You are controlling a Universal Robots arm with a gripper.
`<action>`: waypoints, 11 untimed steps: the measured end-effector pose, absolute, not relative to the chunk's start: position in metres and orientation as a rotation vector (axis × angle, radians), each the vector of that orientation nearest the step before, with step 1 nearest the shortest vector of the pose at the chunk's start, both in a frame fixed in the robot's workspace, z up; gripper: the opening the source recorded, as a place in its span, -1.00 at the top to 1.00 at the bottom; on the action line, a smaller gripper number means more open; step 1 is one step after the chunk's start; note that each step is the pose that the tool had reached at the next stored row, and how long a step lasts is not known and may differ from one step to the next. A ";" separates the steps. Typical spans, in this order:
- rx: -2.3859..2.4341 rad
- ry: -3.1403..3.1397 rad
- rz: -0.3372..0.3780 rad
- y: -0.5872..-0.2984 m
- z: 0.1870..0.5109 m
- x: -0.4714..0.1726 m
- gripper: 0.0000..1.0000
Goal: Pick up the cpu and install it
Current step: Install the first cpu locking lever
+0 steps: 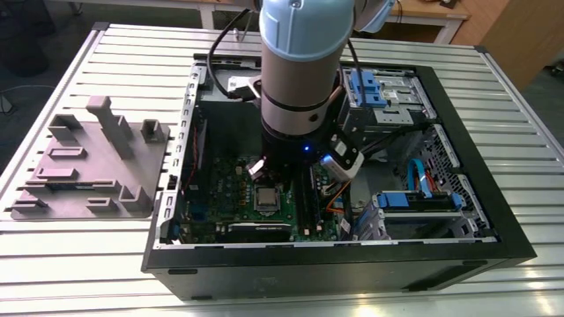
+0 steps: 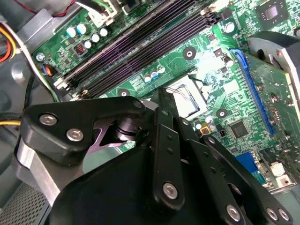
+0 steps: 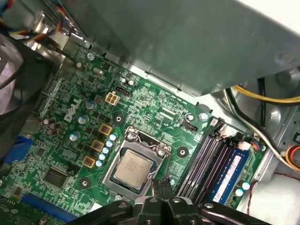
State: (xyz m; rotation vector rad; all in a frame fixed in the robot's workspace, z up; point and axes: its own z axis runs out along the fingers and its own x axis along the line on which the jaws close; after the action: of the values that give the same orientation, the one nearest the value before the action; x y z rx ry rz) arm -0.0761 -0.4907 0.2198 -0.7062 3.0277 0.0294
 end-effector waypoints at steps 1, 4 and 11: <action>-0.700 3.029 0.029 -0.491 0.219 -0.076 0.80; -0.681 3.033 0.028 -0.493 0.215 -0.076 0.80; -0.639 3.043 0.022 -0.495 0.208 -0.076 0.80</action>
State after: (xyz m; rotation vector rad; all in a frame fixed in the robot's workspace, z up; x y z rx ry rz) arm -0.0762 -0.4954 0.2076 -0.6395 3.0428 0.0219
